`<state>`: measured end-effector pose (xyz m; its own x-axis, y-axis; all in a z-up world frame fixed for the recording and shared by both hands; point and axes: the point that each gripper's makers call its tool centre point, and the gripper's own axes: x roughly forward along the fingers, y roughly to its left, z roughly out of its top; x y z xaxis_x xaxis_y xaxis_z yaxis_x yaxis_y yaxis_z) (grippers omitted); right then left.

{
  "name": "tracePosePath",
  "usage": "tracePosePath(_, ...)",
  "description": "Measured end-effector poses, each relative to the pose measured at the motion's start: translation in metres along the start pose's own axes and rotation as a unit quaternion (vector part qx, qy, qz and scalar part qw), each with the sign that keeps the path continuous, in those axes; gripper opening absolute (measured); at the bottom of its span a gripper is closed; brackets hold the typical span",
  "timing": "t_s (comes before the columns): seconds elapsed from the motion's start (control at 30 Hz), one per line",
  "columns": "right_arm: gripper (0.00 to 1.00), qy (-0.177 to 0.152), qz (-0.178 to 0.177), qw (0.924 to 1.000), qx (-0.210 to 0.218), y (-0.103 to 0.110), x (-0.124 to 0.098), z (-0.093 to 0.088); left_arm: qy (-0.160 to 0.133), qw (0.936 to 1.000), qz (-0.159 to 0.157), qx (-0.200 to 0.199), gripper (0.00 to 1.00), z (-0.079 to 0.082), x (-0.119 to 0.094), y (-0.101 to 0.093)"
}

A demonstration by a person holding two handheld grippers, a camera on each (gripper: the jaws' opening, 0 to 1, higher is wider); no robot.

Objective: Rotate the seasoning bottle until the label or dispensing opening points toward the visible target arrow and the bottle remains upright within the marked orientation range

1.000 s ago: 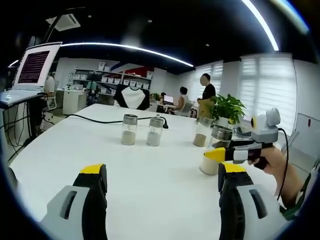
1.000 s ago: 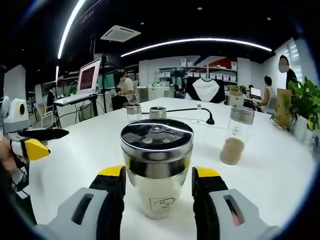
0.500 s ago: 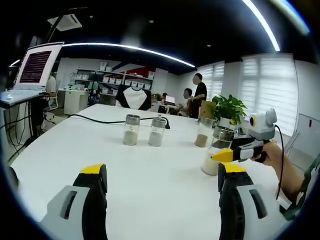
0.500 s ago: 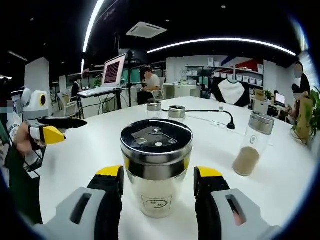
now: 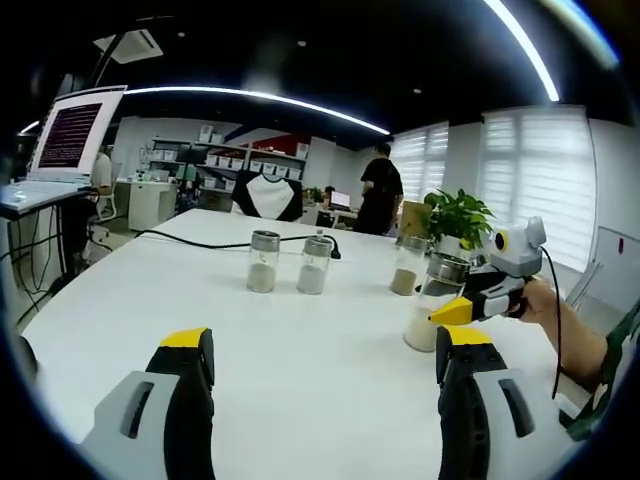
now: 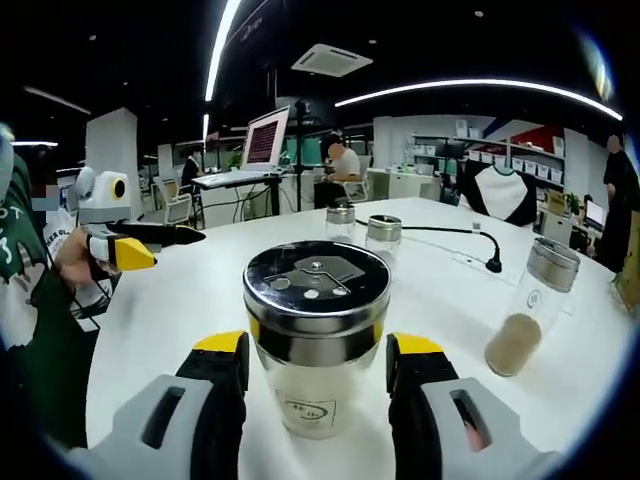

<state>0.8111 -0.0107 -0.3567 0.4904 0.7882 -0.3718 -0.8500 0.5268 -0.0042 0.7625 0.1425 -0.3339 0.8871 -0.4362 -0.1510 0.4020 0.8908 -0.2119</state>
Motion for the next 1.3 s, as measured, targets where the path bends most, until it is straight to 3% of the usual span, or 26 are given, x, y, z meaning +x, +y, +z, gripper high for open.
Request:
tracePosePath(0.37,0.49,-0.008,0.040,0.9991,-0.004,0.0048,0.0030,0.0004,0.002,1.0000,0.003,-0.002,0.97,-0.0008,-0.0002,0.0019)
tracePosePath(0.53,0.44,-0.004,0.042,0.9990,-0.017,0.0022,0.0031,-0.0020,0.001,1.0000,0.002,-0.002,0.97,-0.0011,0.0004,0.0027)
tracePosePath(1.3,0.43,-0.005,0.046,0.9987,-0.023,0.0027,0.0030,-0.0030,0.001,1.0000,0.004,-0.004,0.97,-0.0020,-0.0013,0.0026)
